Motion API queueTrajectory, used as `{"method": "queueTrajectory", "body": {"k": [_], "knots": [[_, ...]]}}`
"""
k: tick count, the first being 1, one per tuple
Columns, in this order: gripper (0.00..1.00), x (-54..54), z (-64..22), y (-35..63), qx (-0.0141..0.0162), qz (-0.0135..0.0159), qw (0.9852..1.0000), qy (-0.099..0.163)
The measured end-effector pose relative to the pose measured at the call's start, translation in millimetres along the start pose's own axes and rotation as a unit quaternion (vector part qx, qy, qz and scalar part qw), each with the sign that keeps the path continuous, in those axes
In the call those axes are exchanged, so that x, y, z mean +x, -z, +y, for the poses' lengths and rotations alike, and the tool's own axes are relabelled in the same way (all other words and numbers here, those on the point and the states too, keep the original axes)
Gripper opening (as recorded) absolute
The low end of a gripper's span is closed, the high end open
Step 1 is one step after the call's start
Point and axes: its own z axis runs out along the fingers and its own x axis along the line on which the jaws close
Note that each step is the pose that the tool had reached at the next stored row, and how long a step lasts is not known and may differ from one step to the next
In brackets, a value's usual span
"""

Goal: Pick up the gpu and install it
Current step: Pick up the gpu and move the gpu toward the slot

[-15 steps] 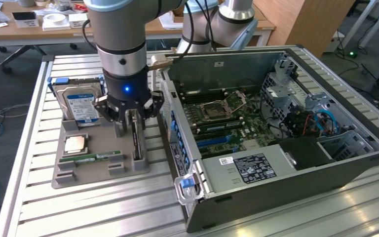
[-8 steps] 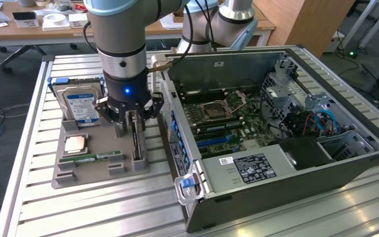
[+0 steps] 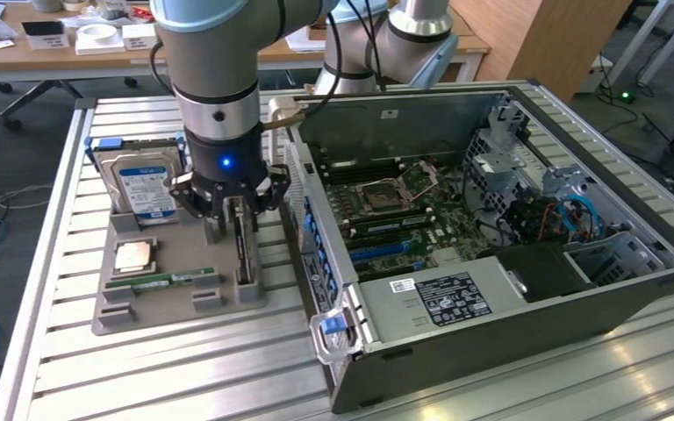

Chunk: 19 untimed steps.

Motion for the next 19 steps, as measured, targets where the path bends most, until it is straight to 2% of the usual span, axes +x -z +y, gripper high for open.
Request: {"method": "queueTrajectory", "body": {"k": [12, 19], "knots": [[0.47, 0.6, 1.8, -15.5, 0.0000, 0.0000, 1.0000, 0.000], [0.47, 0.6, 1.9, -18.2, 0.0000, 0.0000, 1.0000, 0.000]]}}
